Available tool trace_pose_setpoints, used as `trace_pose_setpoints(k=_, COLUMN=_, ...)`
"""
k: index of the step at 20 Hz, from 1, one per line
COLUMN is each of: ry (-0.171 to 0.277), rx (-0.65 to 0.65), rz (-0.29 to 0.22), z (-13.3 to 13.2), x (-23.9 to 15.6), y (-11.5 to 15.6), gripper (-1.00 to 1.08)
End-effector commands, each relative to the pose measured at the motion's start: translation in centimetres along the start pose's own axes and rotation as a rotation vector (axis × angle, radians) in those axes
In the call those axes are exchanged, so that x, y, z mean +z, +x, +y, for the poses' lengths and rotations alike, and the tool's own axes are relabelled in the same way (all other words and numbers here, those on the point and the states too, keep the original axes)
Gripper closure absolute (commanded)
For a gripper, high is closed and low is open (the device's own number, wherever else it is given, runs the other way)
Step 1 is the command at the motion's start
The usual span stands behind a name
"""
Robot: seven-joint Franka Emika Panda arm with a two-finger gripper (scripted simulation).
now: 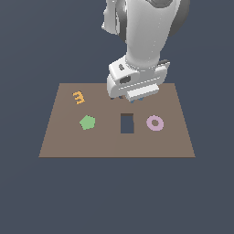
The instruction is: Insert a designated object into the corresponding slot on a board.
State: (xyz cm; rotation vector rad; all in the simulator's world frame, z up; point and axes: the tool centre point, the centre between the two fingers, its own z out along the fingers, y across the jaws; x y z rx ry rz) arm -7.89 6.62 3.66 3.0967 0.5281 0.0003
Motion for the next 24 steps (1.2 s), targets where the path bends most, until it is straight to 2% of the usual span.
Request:
trace_pose_setpoints(k=1, ry=0.000, rx=0.101, rz=0.000, z=2.1, x=-0.1, y=-1.1, gripper=1.08)
trace_pose_setpoints(k=5, ry=-0.001, rx=0.222, rz=0.000, z=4.4, x=-0.3, y=-2.7, gripper=1.08)
trace_pose_setpoints(k=9, ry=-0.001, rx=0.289, rz=0.000, z=5.5, x=-0.4, y=-3.7, gripper=1.08)
trace_pose_setpoints(k=20, ry=0.001, rx=0.306, rz=-0.001, z=5.8, x=0.6, y=-4.1, gripper=1.08)
trace_pose_setpoints(k=21, ry=0.001, rx=0.306, rz=-0.001, z=5.8, x=0.6, y=-4.1, gripper=-0.92)
trace_pose_setpoints(k=24, ry=0.001, rx=0.306, rz=-0.001, z=5.8, x=0.6, y=-4.1, gripper=-0.92)
